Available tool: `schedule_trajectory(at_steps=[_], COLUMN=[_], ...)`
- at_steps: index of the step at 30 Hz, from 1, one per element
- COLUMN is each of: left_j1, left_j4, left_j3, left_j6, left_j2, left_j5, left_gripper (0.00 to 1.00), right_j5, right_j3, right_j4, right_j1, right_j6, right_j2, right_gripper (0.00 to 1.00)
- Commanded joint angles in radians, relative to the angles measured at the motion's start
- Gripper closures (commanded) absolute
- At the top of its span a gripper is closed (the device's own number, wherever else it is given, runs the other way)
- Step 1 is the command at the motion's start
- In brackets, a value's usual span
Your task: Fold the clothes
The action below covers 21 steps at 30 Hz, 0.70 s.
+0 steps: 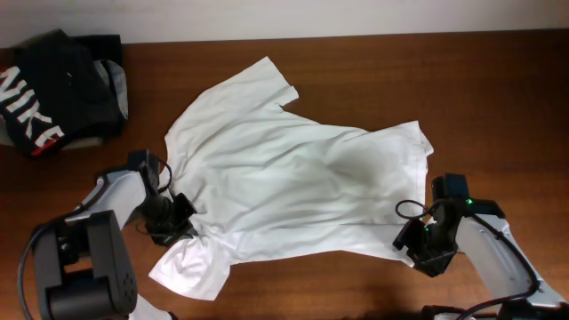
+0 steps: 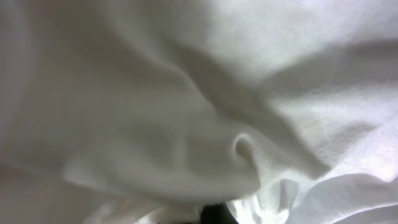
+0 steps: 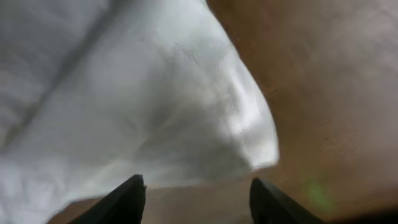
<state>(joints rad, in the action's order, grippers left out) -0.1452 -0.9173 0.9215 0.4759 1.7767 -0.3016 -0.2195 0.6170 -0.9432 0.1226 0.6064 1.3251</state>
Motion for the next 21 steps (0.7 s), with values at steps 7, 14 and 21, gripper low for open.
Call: schedule_trajectory(at_steps=[7, 14, 21], left_j1=[0.005, 0.005, 0.005], left_j4=[0.064, -0.016, -0.052], left_j3=[-0.014, 0.001, 0.001], left_j6=[-0.013, -0.014, -0.013], left_j2=[0.046, -0.139, -0.517], left_j5=[0.076, 0.077, 0.115], left_gripper=[0.99, 0.99, 0.99], right_j5=[-0.035, 0.003, 0.127], right_j3=[-0.064, -0.034, 0.121], right_j4=[0.050, 0.053, -0.101], right_j1=[-0.004, -0.004, -0.004], right_j6=[0.084, 0.109, 0.109], right_j2=[0.000, -0.002, -0.089], right_gripper=[0.85, 0.96, 0.96])
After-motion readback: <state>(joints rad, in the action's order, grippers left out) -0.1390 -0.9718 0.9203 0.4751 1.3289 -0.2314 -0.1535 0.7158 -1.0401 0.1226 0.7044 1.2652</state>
